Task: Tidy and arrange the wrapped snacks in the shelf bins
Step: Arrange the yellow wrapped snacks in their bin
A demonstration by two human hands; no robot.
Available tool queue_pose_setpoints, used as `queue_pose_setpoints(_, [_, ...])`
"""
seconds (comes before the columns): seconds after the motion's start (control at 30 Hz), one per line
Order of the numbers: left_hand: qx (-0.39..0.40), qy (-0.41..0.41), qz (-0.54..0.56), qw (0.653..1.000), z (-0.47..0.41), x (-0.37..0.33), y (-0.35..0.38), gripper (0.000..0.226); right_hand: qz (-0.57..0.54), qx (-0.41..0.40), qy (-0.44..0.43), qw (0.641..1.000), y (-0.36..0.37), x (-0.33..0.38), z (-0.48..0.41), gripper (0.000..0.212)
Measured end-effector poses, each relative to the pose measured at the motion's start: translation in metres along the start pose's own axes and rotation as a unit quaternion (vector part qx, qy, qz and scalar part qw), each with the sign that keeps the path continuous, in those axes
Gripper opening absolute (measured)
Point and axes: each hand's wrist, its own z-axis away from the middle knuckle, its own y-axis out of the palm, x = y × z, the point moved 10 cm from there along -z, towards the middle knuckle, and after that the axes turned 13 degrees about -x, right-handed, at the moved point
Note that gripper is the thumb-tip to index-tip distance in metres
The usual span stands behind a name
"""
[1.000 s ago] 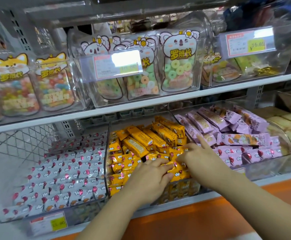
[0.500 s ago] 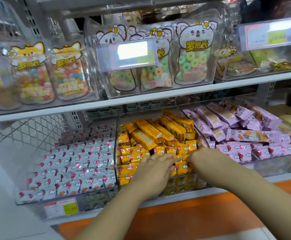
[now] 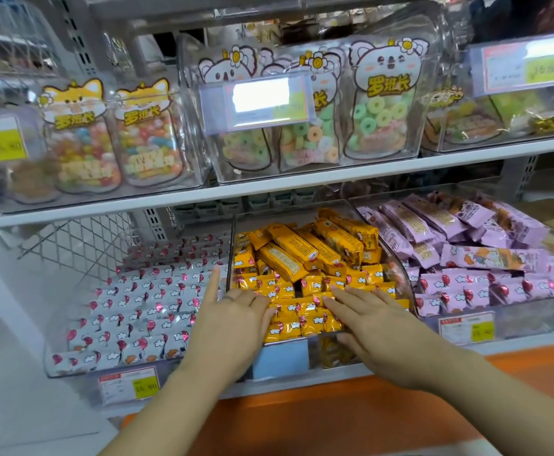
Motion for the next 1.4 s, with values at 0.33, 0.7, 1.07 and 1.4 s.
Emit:
queue_pose_setpoints(0.33, [-0.027,0.051,-0.025,0.998,0.006,-0.013,0.005,0.046,0.029,0.009,0.018,0.999,-0.007,0.008,-0.005,0.057])
queue_pose_setpoints(0.7, [-0.013,-0.039,0.105,0.994,-0.019,0.015,-0.012,0.035,-0.099,-0.214,0.056,0.970,-0.063,0.002,-0.042,0.032])
queue_pose_setpoints(1.07, [0.027,-0.038,0.114,0.992,-0.058,-0.012,0.010,0.042,-0.101,-0.277,0.115,0.949,-0.057,-0.010,-0.078,0.037])
queue_pose_setpoints(1.4, [-0.002,-0.080,0.126,0.989,-0.080,0.001,0.020,0.033,-0.282,-0.300,0.221,0.884,-0.077,-0.058,-0.046,0.033])
